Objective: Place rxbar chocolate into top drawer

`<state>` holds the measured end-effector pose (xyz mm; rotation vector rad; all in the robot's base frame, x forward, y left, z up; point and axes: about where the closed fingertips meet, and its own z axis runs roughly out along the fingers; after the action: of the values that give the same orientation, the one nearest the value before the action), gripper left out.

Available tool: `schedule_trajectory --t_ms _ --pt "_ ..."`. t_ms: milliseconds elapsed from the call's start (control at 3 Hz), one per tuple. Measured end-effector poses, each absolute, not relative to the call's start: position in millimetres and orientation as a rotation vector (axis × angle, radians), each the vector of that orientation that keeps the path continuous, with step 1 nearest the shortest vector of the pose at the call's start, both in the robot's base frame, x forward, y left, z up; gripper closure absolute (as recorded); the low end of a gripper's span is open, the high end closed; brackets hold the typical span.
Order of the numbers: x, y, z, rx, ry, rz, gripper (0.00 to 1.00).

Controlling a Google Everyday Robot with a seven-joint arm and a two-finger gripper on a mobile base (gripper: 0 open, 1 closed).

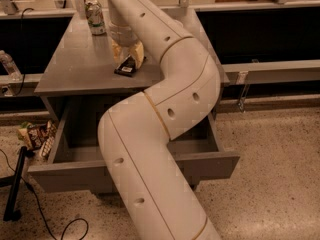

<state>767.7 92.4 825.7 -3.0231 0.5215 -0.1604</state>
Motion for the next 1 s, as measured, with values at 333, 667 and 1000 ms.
schedule_trajectory --t_ms 333,667,1000 --pt "772.0 94.9 826.0 -3.011 0.519 -0.179 1.00" --pt "771.7 94.8 826.1 -3.011 0.520 -0.179 1.00" --pt "759.6 88.2 843.6 -2.981 0.647 -0.155 1.00"
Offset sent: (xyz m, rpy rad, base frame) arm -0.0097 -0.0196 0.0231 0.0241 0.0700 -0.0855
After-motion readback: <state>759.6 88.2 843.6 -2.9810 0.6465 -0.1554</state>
